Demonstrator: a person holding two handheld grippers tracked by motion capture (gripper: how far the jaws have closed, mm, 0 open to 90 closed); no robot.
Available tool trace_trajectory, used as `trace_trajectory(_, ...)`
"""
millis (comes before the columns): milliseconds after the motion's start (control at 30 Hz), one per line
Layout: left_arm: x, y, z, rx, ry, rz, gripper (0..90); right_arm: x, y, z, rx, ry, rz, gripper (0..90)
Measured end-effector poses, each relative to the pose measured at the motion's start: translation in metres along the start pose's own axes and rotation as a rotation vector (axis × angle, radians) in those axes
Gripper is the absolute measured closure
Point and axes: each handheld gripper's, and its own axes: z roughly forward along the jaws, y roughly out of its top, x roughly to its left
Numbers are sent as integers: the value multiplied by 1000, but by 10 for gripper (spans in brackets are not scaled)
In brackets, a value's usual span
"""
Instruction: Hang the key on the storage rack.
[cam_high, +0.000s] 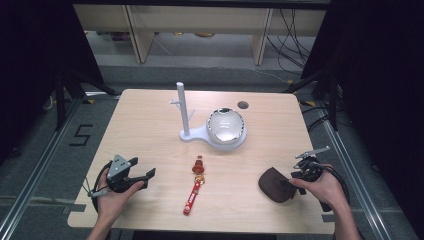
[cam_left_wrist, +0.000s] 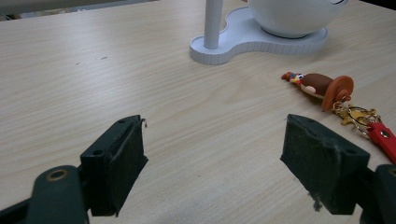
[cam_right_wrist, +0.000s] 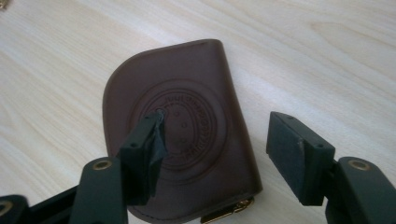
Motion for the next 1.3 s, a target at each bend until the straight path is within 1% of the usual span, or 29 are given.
trace_trajectory(33, 0, 0, 0, 2, 0, 0, 198, -1, 1, 1, 14, 15, -9, 368)
trace_trajectory(133, 1, -1, 2, 1, -4, -2, 196, -1, 4, 4, 49, 29, -8, 356)
trace_trajectory(167, 1, -1, 2, 0, -4, -3, 196, 1, 5, 6, 63, 49, 13, 349)
trace_trajectory(200, 1, -1, 2, -1, -3, -4, 194, -2, 6, 7, 64, 49, -27, 344)
trace_trajectory(233, 1, -1, 2, -1, -3, -4, 194, -2, 7, 7, 74, 41, -14, 340)
trace_trajectory(267, 1, -1, 2, -1, -3, -5, 194, -1, 7, 8, 80, 62, -1, 336)
trace_trajectory(300, 1, -1, 2, 0, -3, -5, 194, -3, 9, 9, 83, 61, -35, 332)
trace_trajectory(333, 1, -1, 2, 0, -3, -5, 193, -2, 10, 9, 97, 60, -29, 332)
trace_trajectory(400, 1, -2, 2, 0, -3, -6, 193, -2, 12, 10, 98, 59, -54, 339)
trace_trajectory(433, 1, -2, 2, -1, -4, -7, 193, -2, 13, 9, 110, 58, -45, 340)
trace_trajectory(500, 1, -2, 2, -1, -3, -6, 193, -1, 14, 10, 123, 71, -63, 339)
trace_trajectory(533, 1, -2, 2, -1, -4, -5, 193, 1, 15, 9, 146, 73, -30, 339)
trace_trajectory(567, 1, -2, 2, 0, -4, -5, 193, -2, 16, 12, 120, 71, -66, 339)
trace_trajectory(600, 1, -2, 2, 1, -5, -4, 193, -3, 17, 12, 137, 75, -53, 338)
trace_trajectory(667, 1, -2, 1, 0, -5, -5, 193, -6, 18, 15, 148, 79, -45, 328)
trace_trajectory(767, 1, -2, 1, -1, -5, -6, 193, -8, 20, 20, 172, 109, -49, 313)
trace_trajectory(800, 1, -2, 1, -1, -5, -6, 193, -9, 21, 22, 185, 109, -36, 306)
trace_trajectory(867, 2, -2, 2, 1, -6, -7, 193, -13, 22, 24, 189, 130, -41, 304)
trace_trajectory(900, 2, -2, 2, 0, -6, -7, 193, -15, 23, 24, 208, 163, -50, 318)
trace_trajectory(933, 2, -2, 2, 0, -6, -7, 193, -15, 23, 24, 208, 163, -50, 318)
trace_trajectory(967, 2, -2, 2, -1, -6, -8, 193, -16, 23, 25, 210, 185, -29, 324)
trace_trajectory(1000, 2, -2, 2, 1, -6, -8, 193, -16, 23, 25, 222, 184, -18, 328)
trace_trajectory(1033, 1, -2, 2, 2, -3, -8, 192, -16, 22, 25, 217, 184, -22, 331)
trace_trajectory(1100, 1, -3, 3, 1, -8, -11, 193, -18, 22, 27, 212, 189, -9, 340)
trace_trajectory(1133, 1, -3, 3, 1, -8, -11, 193, -21, 21, 27, 216, 175, -26, 344)
trace_trajectory(1167, 1, -3, 3, 1, -8, -11, 193, -21, 21, 27, 216, 175, -26, 344)
trace_trajectory(1200, 1, -3, 3, 0, -9, -8, 193, -20, 21, 27, 220, 178, -12, 351)
trace_trajectory(1233, 0, -3, 3, -1, -9, -7, 192, -20, 22, 27, 218, 168, -23, 366)
trace_trajectory(1300, 0, -3, 3, 0, -9, -5, 193, -19, 22, 27, 220, 170, -23, 374)
